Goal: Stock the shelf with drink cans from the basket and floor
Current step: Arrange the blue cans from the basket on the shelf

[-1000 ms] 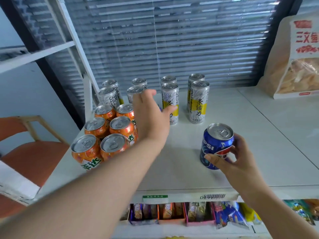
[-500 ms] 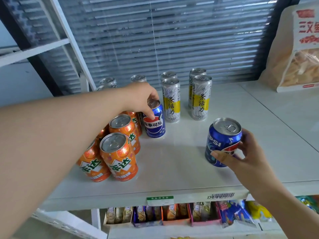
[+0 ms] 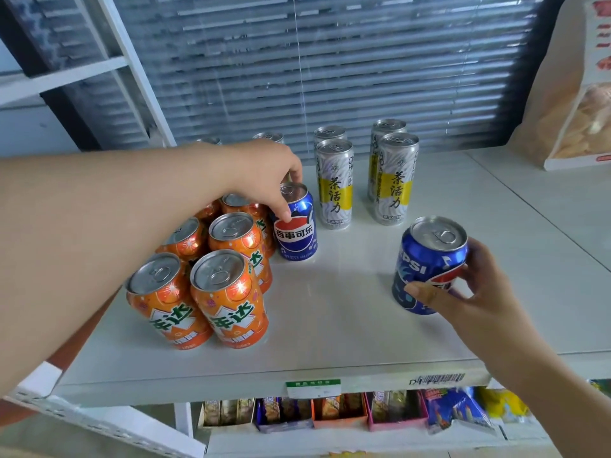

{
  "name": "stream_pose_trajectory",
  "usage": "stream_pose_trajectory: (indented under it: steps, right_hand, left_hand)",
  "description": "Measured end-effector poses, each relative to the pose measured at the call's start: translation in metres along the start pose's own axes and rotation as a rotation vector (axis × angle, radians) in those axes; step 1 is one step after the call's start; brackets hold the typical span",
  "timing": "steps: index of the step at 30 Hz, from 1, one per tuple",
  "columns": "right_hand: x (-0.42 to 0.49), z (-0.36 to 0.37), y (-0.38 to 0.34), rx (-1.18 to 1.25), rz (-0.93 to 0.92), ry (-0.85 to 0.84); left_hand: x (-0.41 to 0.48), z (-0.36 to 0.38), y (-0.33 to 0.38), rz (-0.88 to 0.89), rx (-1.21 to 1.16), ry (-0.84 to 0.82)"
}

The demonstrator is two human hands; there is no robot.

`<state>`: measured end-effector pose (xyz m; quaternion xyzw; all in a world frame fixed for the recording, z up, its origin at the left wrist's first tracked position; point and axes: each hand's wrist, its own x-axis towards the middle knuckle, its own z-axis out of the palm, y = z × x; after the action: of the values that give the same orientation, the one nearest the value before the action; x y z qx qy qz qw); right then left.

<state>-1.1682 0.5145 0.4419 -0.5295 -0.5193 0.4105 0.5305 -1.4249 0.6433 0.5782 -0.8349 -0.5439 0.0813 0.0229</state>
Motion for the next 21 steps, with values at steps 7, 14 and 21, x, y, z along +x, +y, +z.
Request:
stream_pose_trajectory:
  steps: [7, 14, 21]
  right_hand:
    - [0.032, 0.038, -0.004, -0.066, -0.011, -0.075]
    - [0.035, 0.047, -0.005, -0.257, -0.008, -0.135]
    - [0.044, 0.053, 0.009, -0.294, -0.035, -0.044]
  left_hand:
    - [0.002, 0.000, 0.000, -0.012, 0.012, -0.010]
    - [0.000, 0.004, 0.001, -0.009, -0.003, 0.017]
    - [0.000, 0.005, -0.001, 0.011, -0.020, 0.036]
